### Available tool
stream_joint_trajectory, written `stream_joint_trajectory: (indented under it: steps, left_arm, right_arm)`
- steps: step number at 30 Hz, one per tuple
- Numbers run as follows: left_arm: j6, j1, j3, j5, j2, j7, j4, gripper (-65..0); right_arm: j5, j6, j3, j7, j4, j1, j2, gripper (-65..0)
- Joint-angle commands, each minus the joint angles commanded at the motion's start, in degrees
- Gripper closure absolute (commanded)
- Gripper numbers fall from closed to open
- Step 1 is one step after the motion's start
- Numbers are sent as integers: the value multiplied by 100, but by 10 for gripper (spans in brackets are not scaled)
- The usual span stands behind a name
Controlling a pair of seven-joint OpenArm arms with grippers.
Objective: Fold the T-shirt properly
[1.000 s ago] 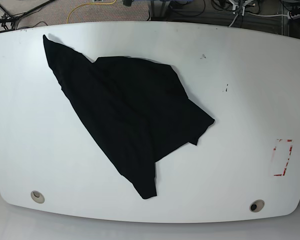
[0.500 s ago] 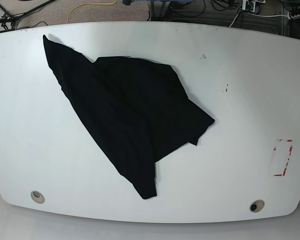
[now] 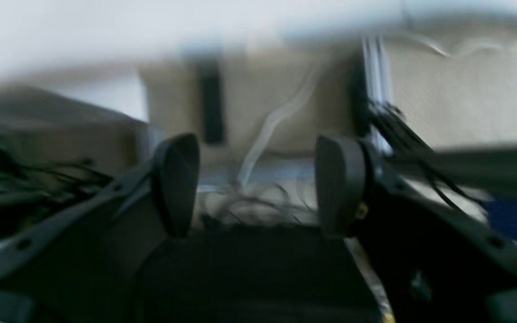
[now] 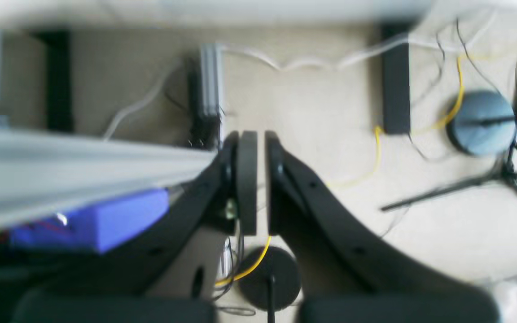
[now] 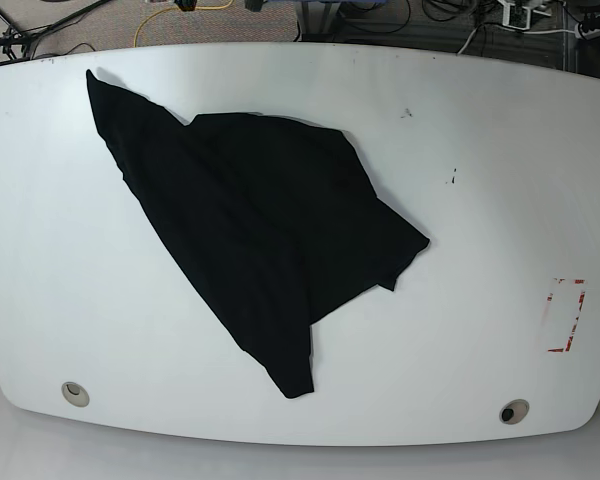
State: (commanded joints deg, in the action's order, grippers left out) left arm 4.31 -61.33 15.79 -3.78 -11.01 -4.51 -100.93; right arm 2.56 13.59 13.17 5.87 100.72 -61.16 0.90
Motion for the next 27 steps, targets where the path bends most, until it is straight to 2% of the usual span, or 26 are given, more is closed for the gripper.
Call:
stream_joint_trajectory:
  steps: [3,5,9,19,27]
  left_arm:
    - [-2,-27,146,-55,-1,27,-168,-376]
    - [52,29,167,-118,18,84,-240,-375]
    - [77,9,213,-232,45,100,-311,-373]
    - [284,-103,232,-320,231,86,-472,-376]
    - [246,-98,157,-385,220,21,-710,-377]
  right_arm:
    - [-8,5,7,-173,373,-38,104,-24]
    - [16,15,12,-497,704,-135,136,-22]
    - [20,6,-13,-652,957,-243,170,-22]
    - [3,-9,-28,-737,1380,-624,137,-20]
    - [22,16,-6,-773,1595,-633,89,-20]
